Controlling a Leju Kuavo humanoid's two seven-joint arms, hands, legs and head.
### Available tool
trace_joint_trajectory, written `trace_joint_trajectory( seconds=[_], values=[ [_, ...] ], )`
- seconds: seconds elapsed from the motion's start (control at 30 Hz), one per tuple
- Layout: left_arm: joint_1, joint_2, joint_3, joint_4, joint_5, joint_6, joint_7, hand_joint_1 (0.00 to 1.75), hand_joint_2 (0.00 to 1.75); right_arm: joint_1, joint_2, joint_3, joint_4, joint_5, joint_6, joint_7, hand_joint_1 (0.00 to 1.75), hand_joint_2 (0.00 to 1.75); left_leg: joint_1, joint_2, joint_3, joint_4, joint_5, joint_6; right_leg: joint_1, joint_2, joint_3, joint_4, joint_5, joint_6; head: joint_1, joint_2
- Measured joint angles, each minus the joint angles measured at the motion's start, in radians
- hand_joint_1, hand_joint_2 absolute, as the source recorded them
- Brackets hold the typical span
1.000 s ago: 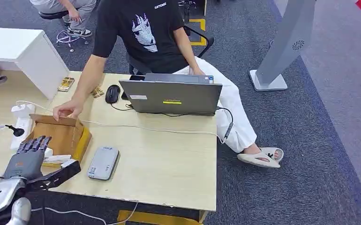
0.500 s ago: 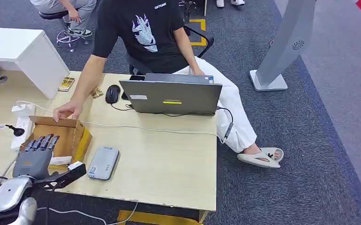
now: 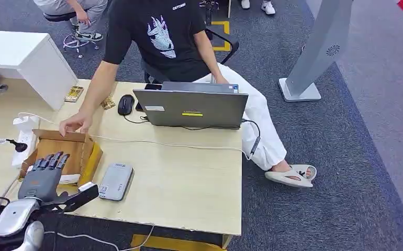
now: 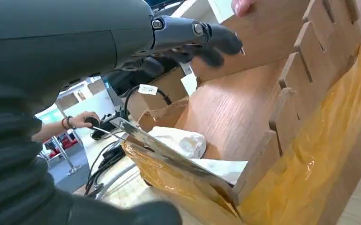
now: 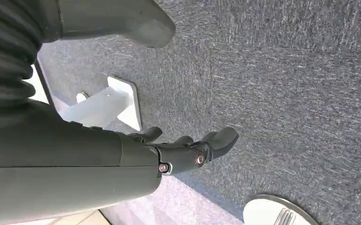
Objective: Pass the card to the sensor for recognition and then transmit it.
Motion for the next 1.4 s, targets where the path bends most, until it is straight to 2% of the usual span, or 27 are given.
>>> trace_joint_trajectory(
  seconds=[0.03, 0.07, 1.17, 1.4],
  values=[
    [0.0, 0.0, 0.0, 0.001, 0.0, 0.0, 0.0, 1.59, 1.75, 0.0, 0.0, 0.0, 0.0, 0.0, 0.0, 0.0, 0.0, 1.75, 0.0, 0.0, 0.0, 0.0, 0.0, 0.0, 0.0, 0.0, 0.0, 0.0, 0.0, 0.0, 0.0, 0.0],
    [0.0, 0.0, -0.001, 0.002, 0.0, 0.004, 0.0, 1.75, 1.75, 0.0, 0.0, 0.0, 0.0, 0.0, 0.0, 0.0, 0.0, 1.75, 0.0, 0.0, 0.0, 0.0, 0.0, 0.0, 0.0, 0.0, 0.0, 0.0, 0.0, 0.0, 0.0, 0.0],
    [0.0, 0.008, -0.017, 0.002, 0.008, 0.024, -0.017, 1.75, 1.75, 0.0, 0.0, 0.0, 0.0, 0.0, 0.001, 0.001, 0.0, 1.75, 0.0, 0.001, 0.0, 0.0, 0.0, 0.0, 0.0, 0.001, 0.0, 0.0, 0.0, 0.0, 0.0, 0.0],
    [-0.009, 0.032, -0.018, -0.031, -0.004, 0.041, 0.018, 1.75, 1.75, 0.0, 0.0, 0.0, 0.0, 0.0, -0.001, -0.002, 0.0, 1.75, 0.0, 0.001, 0.0, 0.0, 0.0, 0.0, 0.0, 0.001, -0.001, 0.0, 0.0, 0.0, 0.0, 0.0]
  ],
)
